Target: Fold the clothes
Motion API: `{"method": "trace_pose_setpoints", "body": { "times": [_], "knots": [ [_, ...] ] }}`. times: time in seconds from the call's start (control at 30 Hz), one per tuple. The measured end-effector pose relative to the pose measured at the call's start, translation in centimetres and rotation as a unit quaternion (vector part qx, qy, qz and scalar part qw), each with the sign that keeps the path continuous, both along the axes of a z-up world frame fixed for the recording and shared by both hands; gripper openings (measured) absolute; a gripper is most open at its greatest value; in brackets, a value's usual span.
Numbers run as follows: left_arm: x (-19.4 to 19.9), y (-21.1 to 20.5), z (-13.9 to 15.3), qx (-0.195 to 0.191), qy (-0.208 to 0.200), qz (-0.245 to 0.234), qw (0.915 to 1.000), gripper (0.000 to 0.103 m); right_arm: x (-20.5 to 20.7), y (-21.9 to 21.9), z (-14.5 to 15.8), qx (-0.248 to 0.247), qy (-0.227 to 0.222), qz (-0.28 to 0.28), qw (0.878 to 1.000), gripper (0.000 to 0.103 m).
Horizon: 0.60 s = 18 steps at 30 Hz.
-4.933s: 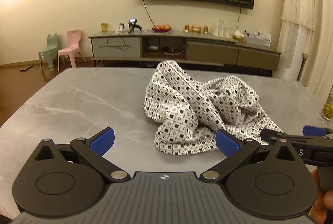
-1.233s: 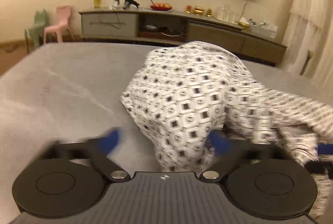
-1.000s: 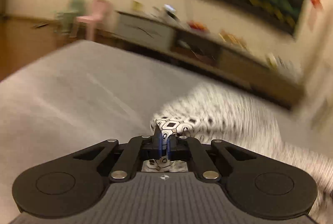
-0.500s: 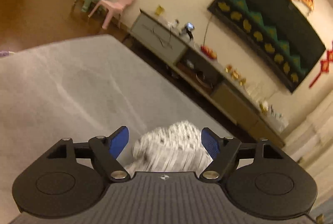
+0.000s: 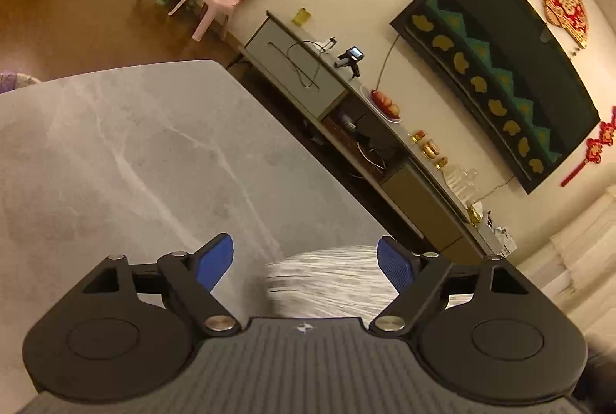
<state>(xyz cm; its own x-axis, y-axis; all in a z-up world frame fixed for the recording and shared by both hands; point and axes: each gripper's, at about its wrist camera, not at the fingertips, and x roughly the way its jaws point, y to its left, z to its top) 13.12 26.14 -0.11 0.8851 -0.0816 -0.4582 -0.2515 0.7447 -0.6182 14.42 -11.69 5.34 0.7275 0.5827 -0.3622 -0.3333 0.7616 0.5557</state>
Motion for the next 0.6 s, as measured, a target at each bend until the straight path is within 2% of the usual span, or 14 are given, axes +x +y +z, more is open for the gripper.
{"method": "trace_pose_setpoints", "body": {
  "times": [0.13, 0.17, 0.23, 0.27, 0.3, 0.33, 0.4, 0.47, 0.53, 0.57, 0.6],
  "knots": [
    [0.7, -3.4, -0.3, 0.033, 0.003, -0.06, 0.9976, 0.085, -0.8, -8.2, 3.3, 0.05, -0.001, -0.048, 0.998, 0.002],
    [0.9, -4.8, -0.4, 0.048, 0.006, -0.088, 0.995, 0.086, -0.6, -9.6, 2.7, 0.053, 0.017, -0.064, 0.996, 0.003],
    [1.1, -8.2, -0.8, 0.087, 0.009, -0.154, 0.9842, 0.086, -0.2, -12.4, 1.3, 0.059, 0.058, -0.097, 0.992, 0.003],
    [1.0, -10.1, -1.0, 0.108, 0.005, -0.188, 0.9762, 0.086, -0.2, -13.6, 0.5, 0.068, 0.069, -0.113, 0.989, 0.003],
    [0.6, -12.0, -1.0, 0.137, -0.002, -0.224, 0.9648, 0.089, -0.2, -14.7, -0.3, 0.078, 0.08, -0.129, 0.985, 0.003],
    [0.0, -14.3, -1.1, 0.178, -0.013, -0.264, 0.9478, 0.09, -0.2, -15.8, -1.4, 0.091, 0.089, -0.143, 0.981, 0.003],
    [-1.9, -18.8, -1.5, 0.285, -0.042, -0.321, 0.902, 0.095, -0.2, -17.9, -3.8, 0.119, 0.108, -0.17, 0.972, 0.003],
    [-3.0, -22.4, -3.0, 0.37, -0.059, -0.349, 0.859, 0.099, -0.1, -18.6, -6.1, 0.137, 0.123, -0.175, 0.967, 0.003],
    [-3.9, -25.8, -4.6, 0.445, -0.073, -0.373, 0.8108, 0.099, -0.6, -18.8, -7.0, 0.155, 0.134, -0.164, 0.965, 0.003],
    [-3.9, -27.2, -5.6, 0.473, -0.075, -0.377, 0.7931, 0.099, -1.2, -18.8, -7.1, 0.163, 0.135, -0.154, 0.965, 0.003],
    [-3.3, -28.0, -6.3, 0.495, -0.074, -0.365, 0.7854, 0.099, -1.3, -18.6, -7.0, 0.17, 0.135, -0.141, 0.966, 0.003]
  ]
}}
